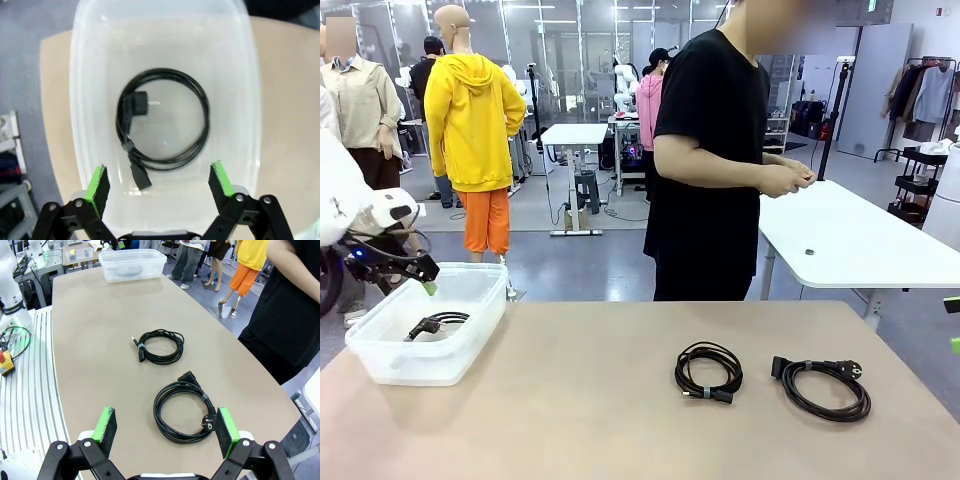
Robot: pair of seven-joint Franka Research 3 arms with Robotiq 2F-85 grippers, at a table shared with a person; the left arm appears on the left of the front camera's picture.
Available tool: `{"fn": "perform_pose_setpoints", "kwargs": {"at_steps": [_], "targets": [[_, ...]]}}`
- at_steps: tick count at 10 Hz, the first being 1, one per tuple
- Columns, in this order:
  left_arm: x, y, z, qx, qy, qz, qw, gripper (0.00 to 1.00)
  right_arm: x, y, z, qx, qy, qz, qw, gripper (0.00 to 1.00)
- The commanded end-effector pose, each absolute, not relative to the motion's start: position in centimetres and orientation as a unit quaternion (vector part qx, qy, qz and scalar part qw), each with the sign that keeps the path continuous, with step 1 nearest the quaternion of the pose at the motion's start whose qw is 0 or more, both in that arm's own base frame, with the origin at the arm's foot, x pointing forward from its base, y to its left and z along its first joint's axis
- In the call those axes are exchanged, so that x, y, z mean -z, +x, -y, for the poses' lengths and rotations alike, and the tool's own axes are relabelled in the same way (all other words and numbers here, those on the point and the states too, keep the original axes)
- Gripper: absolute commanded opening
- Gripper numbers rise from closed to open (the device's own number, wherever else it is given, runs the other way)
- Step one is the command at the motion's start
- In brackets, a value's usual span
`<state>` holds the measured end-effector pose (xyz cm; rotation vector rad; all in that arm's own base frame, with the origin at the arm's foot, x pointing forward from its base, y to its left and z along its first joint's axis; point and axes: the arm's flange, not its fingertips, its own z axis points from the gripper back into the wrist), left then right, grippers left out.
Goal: Organize and store the cables.
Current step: Place the Power Cable into the Organizing box.
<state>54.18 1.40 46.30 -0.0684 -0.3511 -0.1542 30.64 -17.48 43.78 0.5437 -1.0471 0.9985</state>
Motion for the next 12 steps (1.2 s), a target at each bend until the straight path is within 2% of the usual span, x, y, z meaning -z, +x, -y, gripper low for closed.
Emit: {"fn": "perform_pose_setpoints", "kwargs": {"at_steps": [1,3,6,9,12], "targets": [[-48.4,49.6,-3.2,0.191,-0.071,0.147,0.968,1.0,-43.8,30.8,17.5,-0.455,0.243,0.483,0.708,1.0],[-49.3,44.8,-4.4,0.277,-0.1,0.158,0.943,1.0,-43.8,30.8,17.5,-0.455,0.243,0.483,0.708,1.0],[-49.9,37.7,-6.6,0.354,-0.124,0.217,0.901,1.0,-43.8,30.8,17.5,-0.455,0.243,0.483,0.708,1.0],[-48.6,35.4,-10.1,0.41,-0.215,0.278,0.842,1.0,-43.8,30.8,17.5,-0.455,0.243,0.483,0.708,1.0],[-48.2,34.6,-9.8,0.43,-0.222,0.285,0.827,1.0,-43.8,30.8,17.5,-0.455,0.243,0.483,0.708,1.0]]}}
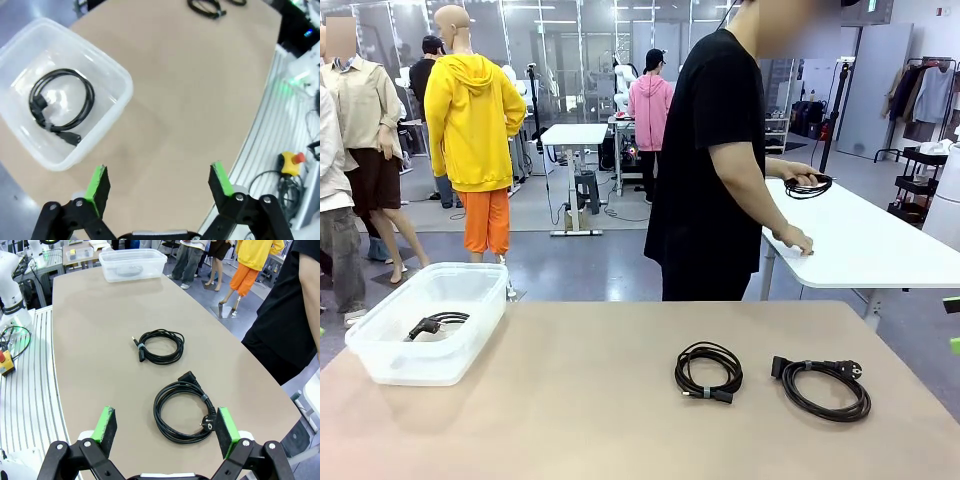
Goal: Organize and store the cables.
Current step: Place the Power Cable into the Organizing box.
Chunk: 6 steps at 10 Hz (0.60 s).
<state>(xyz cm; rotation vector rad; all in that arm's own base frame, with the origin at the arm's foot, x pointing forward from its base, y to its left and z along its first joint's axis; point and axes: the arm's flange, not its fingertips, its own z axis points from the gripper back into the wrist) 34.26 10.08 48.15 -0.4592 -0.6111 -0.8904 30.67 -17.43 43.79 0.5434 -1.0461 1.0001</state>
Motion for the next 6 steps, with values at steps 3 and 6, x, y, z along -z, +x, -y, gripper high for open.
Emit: {"fn": "perform_pose_setpoints", "kwargs": {"at_steps": [3,6], "targets": [[-48.15,34.26,-10.08,0.42,-0.217,0.288,0.833,1.0,-43.79,30.82,17.54,-0.455,0.243,0.483,0.708,1.0],[-48.15,34.26,-10.08,0.42,-0.217,0.288,0.833,1.0,-43.79,30.82,17.54,-0.455,0.243,0.483,0.708,1.0]]}}
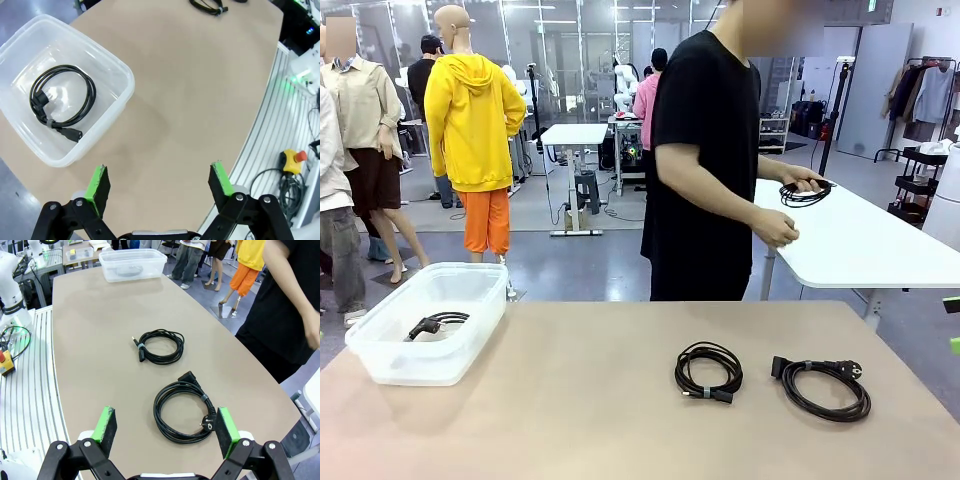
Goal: Organize and store the cables.
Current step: Place the Power Cable into the Organizing box.
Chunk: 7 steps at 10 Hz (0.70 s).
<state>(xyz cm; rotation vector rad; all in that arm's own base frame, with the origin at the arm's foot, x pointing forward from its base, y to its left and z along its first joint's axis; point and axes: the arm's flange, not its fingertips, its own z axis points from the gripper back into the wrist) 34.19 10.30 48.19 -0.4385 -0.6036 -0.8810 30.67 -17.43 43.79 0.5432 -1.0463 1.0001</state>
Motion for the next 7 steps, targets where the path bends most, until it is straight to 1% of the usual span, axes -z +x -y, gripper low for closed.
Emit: {"fn": "perform_pose_setpoints", "kwargs": {"at_steps": [1,4,5,6,7], "targets": [[-48.2,34.3,-10.1,0.42,-0.217,0.288,0.833,1.0,-43.8,30.8,17.5,-0.455,0.243,0.483,0.708,1.0],[-48.2,34.3,-10.1,0.42,-0.217,0.288,0.833,1.0,-43.8,30.7,17.4,-0.452,0.245,0.473,0.716,1.0],[-48.2,34.3,-10.1,0.42,-0.217,0.288,0.833,1.0,-46.0,29.7,16.7,-0.478,0.216,0.47,0.71,1.0],[-48.2,34.3,-10.1,0.42,-0.217,0.288,0.833,1.0,-47.6,29.9,15.8,-0.522,0.19,0.436,0.708,1.0],[-48.2,34.3,-10.1,0.42,-0.217,0.288,0.833,1.0,-48.8,31.2,14.5,-0.551,0.172,0.401,0.711,1.0]]}}
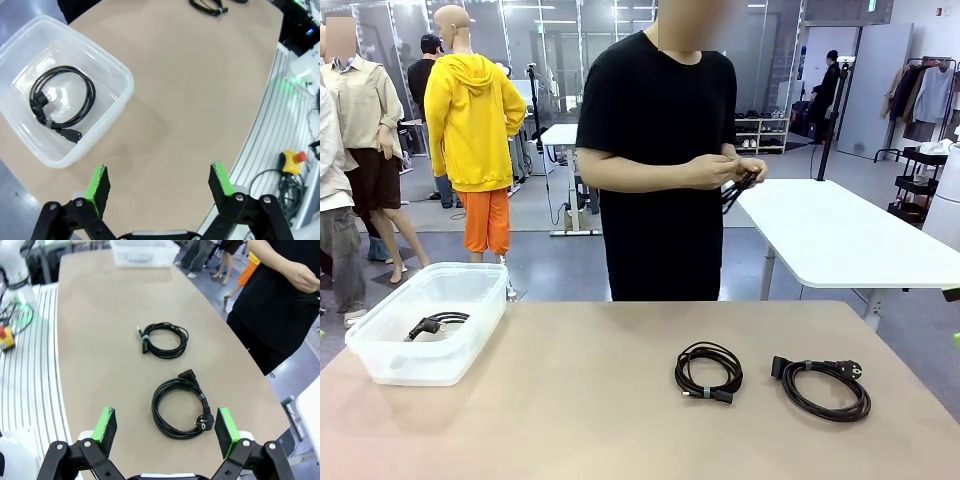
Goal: Organize and store the cables.
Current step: Place the Power Cable into the Organizing box.
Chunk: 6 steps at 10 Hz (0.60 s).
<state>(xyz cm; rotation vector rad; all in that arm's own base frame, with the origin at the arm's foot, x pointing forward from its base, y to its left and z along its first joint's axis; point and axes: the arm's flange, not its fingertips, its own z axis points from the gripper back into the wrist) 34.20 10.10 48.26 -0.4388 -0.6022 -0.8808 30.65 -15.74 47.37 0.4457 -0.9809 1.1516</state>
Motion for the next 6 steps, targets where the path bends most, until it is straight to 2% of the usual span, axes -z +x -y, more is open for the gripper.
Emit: {"fn": "perform_pose_setpoints", "kwargs": {"at_steps": [1,3,6], "targets": [[-48.2,34.3,-10.1,0.42,-0.217,0.288,0.833,1.0,-49.6,33.1,13.0,-0.585,0.158,0.364,0.707,1.0],[-48.2,34.3,-10.1,0.42,-0.217,0.288,0.833,1.0,-49.9,37.7,10.3,-0.635,0.141,0.269,0.711,1.0],[-48.2,34.3,-10.1,0.42,-0.217,0.288,0.833,1.0,-46.9,43.5,7.1,-0.647,0.085,0.165,0.739,1.0]]}}
